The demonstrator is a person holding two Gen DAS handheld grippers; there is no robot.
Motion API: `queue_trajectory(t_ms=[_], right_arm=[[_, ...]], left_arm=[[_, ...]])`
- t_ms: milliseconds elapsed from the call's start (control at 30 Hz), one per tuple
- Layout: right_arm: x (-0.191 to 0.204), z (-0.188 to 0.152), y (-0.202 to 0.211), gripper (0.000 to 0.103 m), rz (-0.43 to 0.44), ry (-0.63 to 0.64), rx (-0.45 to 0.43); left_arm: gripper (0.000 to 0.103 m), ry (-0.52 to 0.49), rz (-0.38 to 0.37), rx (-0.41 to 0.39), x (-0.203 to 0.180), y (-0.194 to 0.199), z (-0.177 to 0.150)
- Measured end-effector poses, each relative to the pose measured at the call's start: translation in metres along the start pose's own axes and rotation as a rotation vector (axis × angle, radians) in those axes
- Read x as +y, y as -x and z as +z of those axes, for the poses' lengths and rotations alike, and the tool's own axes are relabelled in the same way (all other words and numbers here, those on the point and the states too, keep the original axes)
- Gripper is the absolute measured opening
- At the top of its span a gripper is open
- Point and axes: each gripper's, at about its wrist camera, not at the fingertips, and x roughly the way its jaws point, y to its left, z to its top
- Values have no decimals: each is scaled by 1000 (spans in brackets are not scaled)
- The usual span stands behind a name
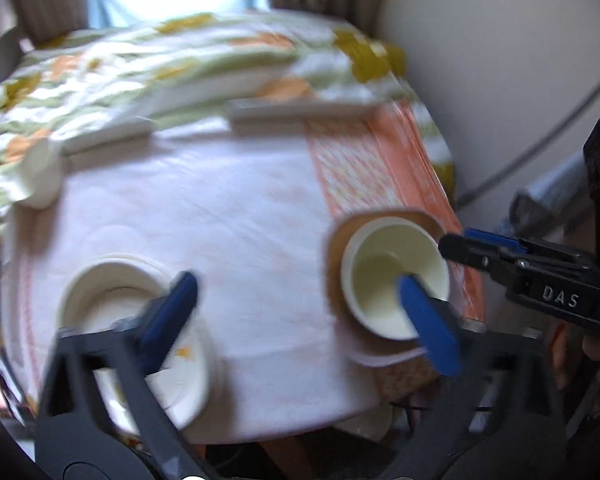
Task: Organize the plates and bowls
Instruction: 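Open the right tool and withdraw it from the cream bowl, then grasp the rim of the small white bowl with the right tool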
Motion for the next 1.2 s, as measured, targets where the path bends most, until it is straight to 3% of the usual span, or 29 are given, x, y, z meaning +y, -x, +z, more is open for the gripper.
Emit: queue_trajectory(t_ms=[33, 100, 333, 433, 533, 767, 867, 933, 967, 1033, 1100, 1200], right_arm=[[8, 3, 0, 76, 11, 22, -10], [27, 11, 2, 99, 38, 73, -38], [124, 44, -1, 101, 128, 367, -172], [183, 68, -21, 101, 109, 511, -98], [223, 92, -48, 101, 97, 524, -59], [305, 132, -156, 101, 134, 556, 110], [321, 142, -206, 101, 147, 534, 186], [328, 148, -233, 99, 131, 529, 214], [331, 150, -246, 94, 129, 529, 230], [339, 152, -274, 73, 127, 532, 274], [346, 153, -291, 62, 141, 526, 305], [349, 155, -310, 53, 159, 503, 322]], left_arm=[[103, 19, 19, -18, 10, 9, 1], [103, 79, 53, -39, 36, 26, 0], [103, 365, 155, -154, 143, 84, 1], [103, 475, 186, -193, 193, 94, 3], [103, 587, 173, -196, 248, 87, 5], [102, 800, 89, -150, 350, 23, 7], [96, 834, 52, -122, 377, -4, 11], [83, 829, 41, -87, 392, -25, 16], [78, 832, 27, -67, 401, -38, 19], [57, 849, -4, -47, 414, -56, 22], [48, 859, -21, -33, 427, -72, 25], [44, 853, -30, -18, 442, -89, 31]])
